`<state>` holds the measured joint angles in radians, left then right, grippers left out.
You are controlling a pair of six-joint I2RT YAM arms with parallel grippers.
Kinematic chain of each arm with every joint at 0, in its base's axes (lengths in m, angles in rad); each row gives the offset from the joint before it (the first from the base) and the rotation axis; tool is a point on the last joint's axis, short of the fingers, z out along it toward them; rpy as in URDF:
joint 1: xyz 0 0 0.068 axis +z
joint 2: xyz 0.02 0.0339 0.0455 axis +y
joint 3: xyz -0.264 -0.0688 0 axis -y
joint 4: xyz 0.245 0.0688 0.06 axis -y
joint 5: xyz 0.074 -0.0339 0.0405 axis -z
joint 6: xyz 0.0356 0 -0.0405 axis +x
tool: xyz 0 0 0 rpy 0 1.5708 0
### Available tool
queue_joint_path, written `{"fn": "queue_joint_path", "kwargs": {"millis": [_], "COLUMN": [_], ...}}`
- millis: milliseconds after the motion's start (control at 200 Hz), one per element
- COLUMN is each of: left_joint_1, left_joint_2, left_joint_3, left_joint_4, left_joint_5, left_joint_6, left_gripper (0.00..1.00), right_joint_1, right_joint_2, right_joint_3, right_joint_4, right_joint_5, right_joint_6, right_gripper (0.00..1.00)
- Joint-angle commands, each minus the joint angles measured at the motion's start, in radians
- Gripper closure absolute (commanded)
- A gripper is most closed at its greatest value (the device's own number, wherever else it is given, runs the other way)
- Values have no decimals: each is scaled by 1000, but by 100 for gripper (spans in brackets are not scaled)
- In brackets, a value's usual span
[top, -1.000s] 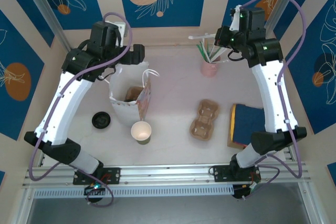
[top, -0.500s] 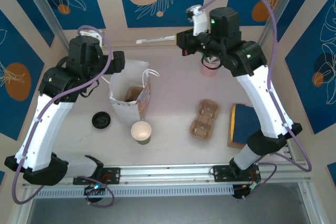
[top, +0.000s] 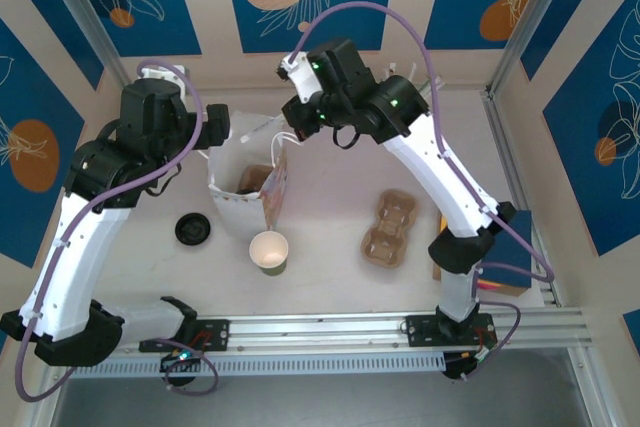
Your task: Pack the takeout coffee
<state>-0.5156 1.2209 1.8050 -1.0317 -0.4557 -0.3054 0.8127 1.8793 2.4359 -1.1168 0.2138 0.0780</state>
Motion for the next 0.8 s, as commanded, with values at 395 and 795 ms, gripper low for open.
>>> {"fn": "queue_joint_path", "kwargs": {"millis": [395, 795], "left_joint_1": [0, 1], "left_joint_2": [-18, 34], "left_joint_3": [-13, 20], "left_joint_4": [-32, -74], "left_joint_5": [-2, 88], "left_joint_6": [2, -10], "left_gripper": [0, 0], "right_joint_1": [-29, -49], "right_joint_2": [234, 213], "right_joint_3": [178, 192], "right_joint_4": [2, 20], "right_joint_5": [-124, -153], "right_joint_6": [-36, 30], "right_gripper": [100, 43]}}
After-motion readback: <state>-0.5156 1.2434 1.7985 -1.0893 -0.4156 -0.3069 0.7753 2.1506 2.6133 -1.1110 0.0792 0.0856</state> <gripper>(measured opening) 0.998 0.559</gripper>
